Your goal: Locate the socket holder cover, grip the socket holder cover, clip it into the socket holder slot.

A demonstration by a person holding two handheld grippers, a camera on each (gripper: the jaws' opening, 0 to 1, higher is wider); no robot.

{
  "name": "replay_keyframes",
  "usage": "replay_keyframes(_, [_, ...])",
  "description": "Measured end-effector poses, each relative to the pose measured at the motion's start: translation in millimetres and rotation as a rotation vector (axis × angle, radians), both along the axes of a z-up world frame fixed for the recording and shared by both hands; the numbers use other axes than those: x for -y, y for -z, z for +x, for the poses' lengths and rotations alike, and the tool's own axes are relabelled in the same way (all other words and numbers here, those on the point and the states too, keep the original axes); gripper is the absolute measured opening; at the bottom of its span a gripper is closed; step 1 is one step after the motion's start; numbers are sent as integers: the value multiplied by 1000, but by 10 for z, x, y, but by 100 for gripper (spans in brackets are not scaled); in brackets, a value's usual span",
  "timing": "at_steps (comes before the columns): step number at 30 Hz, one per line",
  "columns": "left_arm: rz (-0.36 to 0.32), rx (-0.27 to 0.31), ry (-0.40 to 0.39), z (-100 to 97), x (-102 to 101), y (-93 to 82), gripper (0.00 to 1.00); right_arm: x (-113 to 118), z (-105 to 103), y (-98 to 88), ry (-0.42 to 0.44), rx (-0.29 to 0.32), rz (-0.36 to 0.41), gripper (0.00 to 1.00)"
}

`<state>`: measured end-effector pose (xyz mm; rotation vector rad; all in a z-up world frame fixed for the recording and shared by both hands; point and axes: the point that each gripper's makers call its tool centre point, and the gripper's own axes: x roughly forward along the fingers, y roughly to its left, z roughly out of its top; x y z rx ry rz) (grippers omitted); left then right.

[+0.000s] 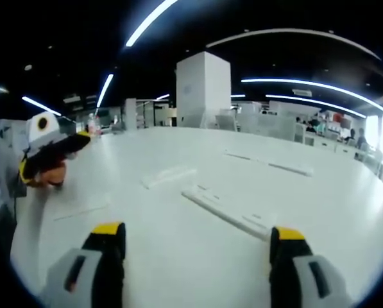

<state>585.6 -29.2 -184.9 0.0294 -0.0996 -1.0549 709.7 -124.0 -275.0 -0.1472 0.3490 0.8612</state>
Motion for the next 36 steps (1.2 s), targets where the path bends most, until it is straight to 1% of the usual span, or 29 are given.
replay_keyframes(4, [-1,1,0,-3,-4,-5,67,3,-1,10,1,2,-11,93])
replay_keyframes(18, [0,5,6,-24,-1,-13,67,-15,-16,-10,1,-3,1,94])
replay_keyframes(26, [-9,15,13,-49,13,-37,67,-24,-27,-4,-2,0,-7,94])
replay_keyframes(36, [-3,15,16,-59,17,-30,66,-46,-34,-11,-3,-2,-4,94])
